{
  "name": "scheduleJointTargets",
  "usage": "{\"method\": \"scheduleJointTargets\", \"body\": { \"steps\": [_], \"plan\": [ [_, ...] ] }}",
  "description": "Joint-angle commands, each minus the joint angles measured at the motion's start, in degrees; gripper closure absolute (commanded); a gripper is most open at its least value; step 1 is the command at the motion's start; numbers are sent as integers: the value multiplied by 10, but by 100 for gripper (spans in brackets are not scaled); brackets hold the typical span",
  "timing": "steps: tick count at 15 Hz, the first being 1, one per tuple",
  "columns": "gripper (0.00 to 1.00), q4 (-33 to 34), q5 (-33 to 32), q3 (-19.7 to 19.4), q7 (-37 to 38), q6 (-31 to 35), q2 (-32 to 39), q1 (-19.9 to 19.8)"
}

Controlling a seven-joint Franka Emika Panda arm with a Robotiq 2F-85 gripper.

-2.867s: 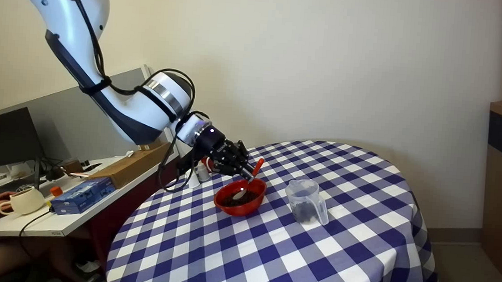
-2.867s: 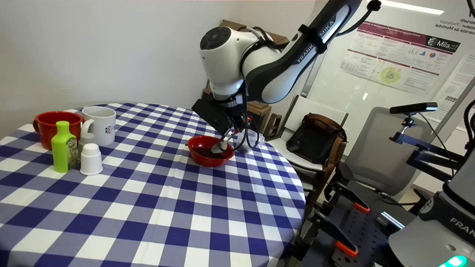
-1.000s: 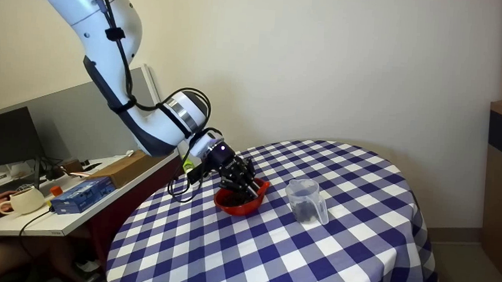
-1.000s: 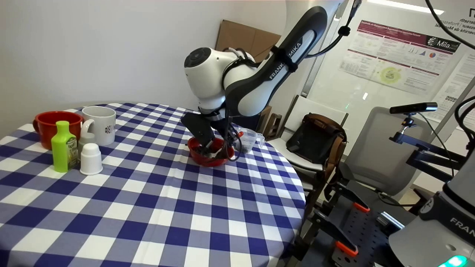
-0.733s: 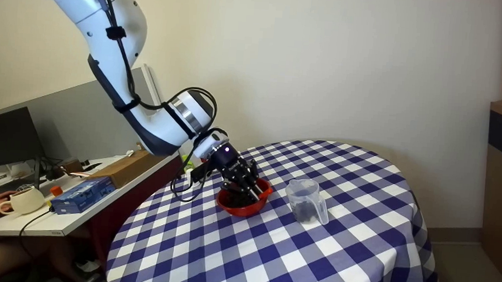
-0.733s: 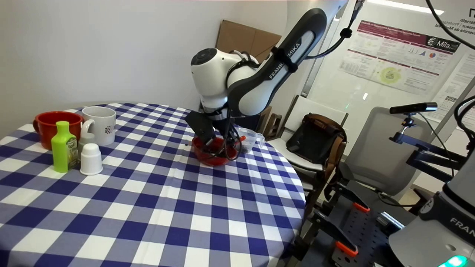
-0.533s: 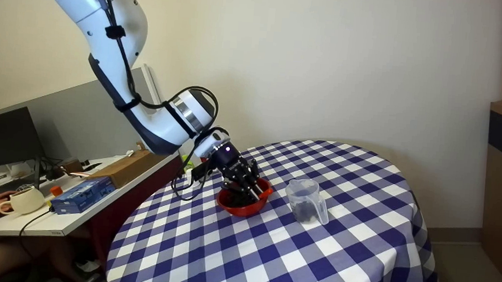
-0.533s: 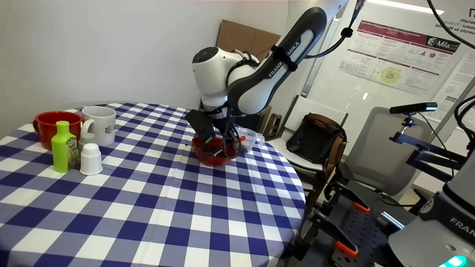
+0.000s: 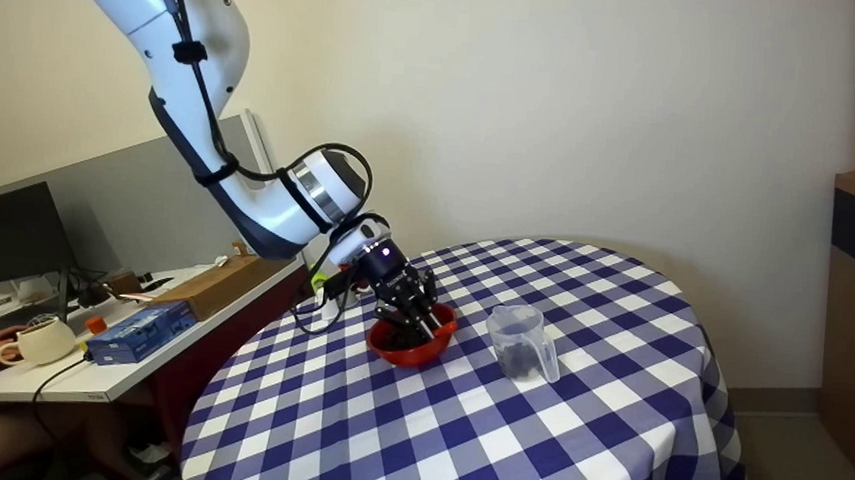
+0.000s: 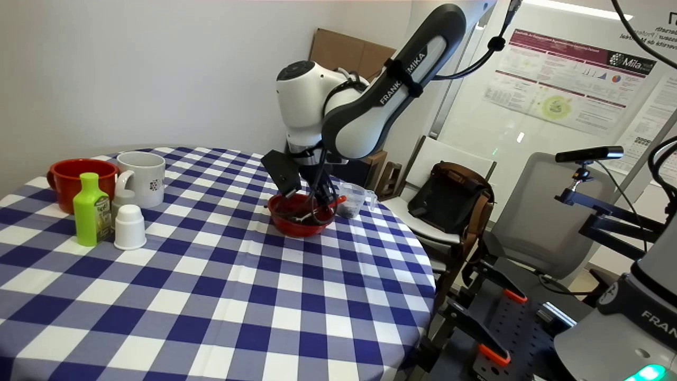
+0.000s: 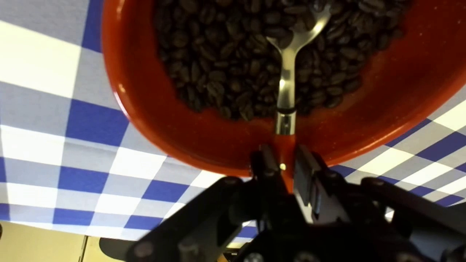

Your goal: Spoon out a single spoonful of the contents from the orange bowl into the transparent jar.

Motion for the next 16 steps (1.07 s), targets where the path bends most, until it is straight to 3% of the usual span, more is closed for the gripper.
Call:
{"method": "scheduleJointTargets", "body": {
  "steps": [1,16],
  "plan": [
    [93,-30,42,-2,-17,32,-27,1],
    [93,-169,194,-53,-109,120,-132,-13]
  ]
}}
